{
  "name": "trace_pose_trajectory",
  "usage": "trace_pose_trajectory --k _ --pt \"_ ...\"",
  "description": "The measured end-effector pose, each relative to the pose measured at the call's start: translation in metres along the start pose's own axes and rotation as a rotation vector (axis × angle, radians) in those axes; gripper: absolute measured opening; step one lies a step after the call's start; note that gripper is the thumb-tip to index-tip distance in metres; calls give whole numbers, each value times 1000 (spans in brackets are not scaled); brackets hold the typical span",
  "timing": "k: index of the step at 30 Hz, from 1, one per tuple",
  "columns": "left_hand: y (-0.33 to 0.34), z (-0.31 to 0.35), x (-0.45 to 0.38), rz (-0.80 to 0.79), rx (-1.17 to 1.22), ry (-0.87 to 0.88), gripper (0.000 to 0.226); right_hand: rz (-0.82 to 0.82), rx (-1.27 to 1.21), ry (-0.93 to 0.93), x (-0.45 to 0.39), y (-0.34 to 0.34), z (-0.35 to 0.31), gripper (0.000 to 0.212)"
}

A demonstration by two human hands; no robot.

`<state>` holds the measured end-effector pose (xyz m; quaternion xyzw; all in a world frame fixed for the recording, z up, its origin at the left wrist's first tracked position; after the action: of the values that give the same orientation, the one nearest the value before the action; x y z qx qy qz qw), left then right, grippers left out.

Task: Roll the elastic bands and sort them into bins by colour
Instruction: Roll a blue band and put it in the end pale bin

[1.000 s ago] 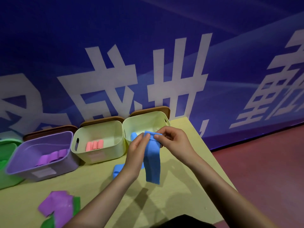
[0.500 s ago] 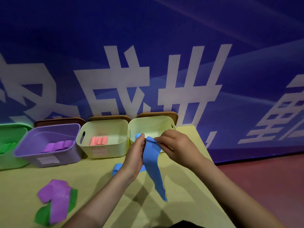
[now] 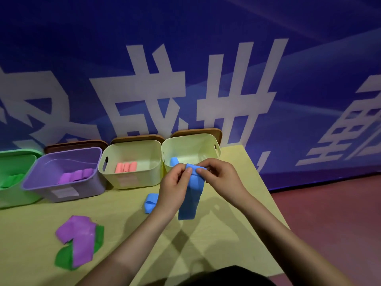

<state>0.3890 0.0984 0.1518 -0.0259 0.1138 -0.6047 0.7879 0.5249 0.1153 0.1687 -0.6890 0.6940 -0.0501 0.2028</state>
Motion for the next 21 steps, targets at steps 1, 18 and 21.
trace_pose_trajectory --k 1,18,21 --pt "0 3 1 7 -39 53 30 17 8 -4 3 -1 0 8" --pt "44 -24 14 -214 262 -425 29 199 445 -440 30 -29 -22 6" --pt "46 -26 13 -201 286 -435 24 167 489 -487 29 -28 -23 13"
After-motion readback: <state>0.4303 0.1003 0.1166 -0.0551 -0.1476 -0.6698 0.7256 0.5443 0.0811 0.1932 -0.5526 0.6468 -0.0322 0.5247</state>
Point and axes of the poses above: each hand's wrist, its own x-axis away from the middle knuckle, its own y-axis out of the palm, z = x × y, the point moved 9 cm from there along -x, towards the middle knuckle, and after that the axes turned 9 degrees about z, right-handed, at the moved point
